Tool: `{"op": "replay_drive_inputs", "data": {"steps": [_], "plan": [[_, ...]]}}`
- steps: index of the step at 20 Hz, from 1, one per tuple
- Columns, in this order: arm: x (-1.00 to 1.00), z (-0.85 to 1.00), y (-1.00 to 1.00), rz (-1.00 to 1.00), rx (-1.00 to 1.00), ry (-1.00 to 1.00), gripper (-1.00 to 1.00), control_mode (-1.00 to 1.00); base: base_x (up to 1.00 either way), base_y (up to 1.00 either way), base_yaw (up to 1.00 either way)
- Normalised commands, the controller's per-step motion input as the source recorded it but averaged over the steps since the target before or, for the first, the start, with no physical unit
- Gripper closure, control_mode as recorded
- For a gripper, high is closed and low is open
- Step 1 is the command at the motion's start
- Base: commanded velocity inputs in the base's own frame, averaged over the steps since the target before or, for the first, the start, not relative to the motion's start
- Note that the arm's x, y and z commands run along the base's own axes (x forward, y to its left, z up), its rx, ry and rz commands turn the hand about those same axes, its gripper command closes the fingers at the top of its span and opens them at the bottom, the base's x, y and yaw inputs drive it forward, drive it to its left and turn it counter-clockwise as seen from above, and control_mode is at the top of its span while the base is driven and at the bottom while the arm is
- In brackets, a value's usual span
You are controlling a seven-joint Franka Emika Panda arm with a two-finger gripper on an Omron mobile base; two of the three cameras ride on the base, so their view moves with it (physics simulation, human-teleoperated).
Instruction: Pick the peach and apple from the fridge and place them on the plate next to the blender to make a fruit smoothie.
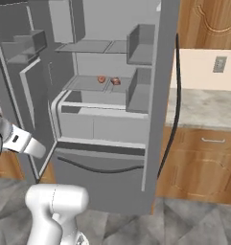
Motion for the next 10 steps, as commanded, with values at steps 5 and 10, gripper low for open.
{"op": "replay_drive_inputs", "data": {"steps": [5,10], "plan": [[0.00,0.00,0.00,0.00,0.00,0.00,-1.00,1.00,0.64,0.21,-0.13],[0.00,0.00,0.00,0.00,0.00,0.00,-1.00,1.00,0.44,0.27,-0.10]]}}
